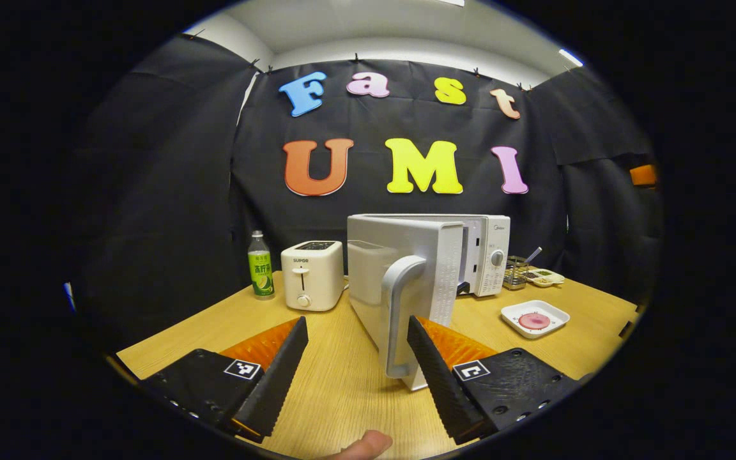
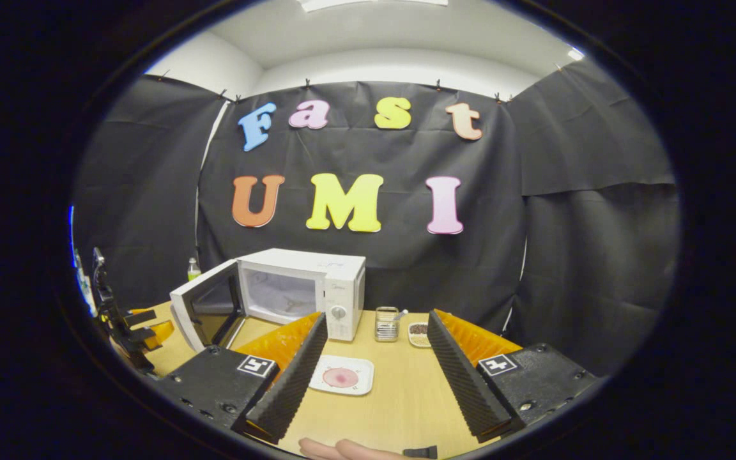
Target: Open the microwave oven with the left hand, put the food in, and close the microwave oven.
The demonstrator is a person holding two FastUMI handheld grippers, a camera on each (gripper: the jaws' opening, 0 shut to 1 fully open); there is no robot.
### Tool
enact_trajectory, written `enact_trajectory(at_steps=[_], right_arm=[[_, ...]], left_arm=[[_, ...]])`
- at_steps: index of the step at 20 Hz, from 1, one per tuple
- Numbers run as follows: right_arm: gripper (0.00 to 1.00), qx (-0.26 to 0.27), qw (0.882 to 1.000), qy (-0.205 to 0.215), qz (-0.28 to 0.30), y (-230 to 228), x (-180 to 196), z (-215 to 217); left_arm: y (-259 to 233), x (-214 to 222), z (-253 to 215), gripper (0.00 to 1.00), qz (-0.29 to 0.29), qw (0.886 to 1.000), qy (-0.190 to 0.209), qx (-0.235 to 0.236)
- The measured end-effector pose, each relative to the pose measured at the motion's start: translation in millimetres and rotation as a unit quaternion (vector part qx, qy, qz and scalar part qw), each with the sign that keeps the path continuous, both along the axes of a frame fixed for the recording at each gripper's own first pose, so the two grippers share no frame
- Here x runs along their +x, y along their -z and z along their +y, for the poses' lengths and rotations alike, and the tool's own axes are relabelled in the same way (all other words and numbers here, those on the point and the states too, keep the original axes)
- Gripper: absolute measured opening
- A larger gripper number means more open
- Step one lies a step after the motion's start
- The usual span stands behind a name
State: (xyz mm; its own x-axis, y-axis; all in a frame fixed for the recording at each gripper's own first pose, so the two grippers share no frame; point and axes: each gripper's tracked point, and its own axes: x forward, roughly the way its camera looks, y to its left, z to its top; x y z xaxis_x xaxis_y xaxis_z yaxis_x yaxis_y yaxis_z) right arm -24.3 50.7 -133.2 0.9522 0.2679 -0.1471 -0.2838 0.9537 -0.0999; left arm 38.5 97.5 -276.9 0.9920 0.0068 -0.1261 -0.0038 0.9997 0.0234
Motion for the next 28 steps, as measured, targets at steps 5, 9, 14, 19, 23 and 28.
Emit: enact_trajectory(at_steps=[5, 9, 14, 19, 23, 28], right_arm=[[0.99, -0.012, 1.000, -0.012, 0.021, 4, 20, 21], [1.00, -0.028, 0.998, -0.013, 0.053, 13, 58, 28], [1.00, -0.056, 0.991, -0.016, 0.119, 38, 106, 29], [1.00, -0.066, 0.969, -0.036, 0.237, 96, 160, 30], [0.93, -0.074, 0.933, -0.038, 0.349, 170, 186, 28], [0.82, -0.047, 0.870, -0.041, 0.489, 259, 184, 32]], left_arm=[[-23, -26, 19, 0.94, 0.015, 0.999, -0.035, -0.004], [-65, -33, 8, 0.95, -0.001, 0.999, -0.039, -0.009], [-125, -27, -19, 0.95, -0.031, 0.999, -0.034, -0.007], [-147, -16, -34, 0.94, -0.032, 0.997, -0.062, -0.020], [-157, -4, -49, 0.95, -0.040, 0.997, -0.066, -0.015], [-162, 0, -68, 0.95, -0.053, 0.997, -0.045, -0.023]])
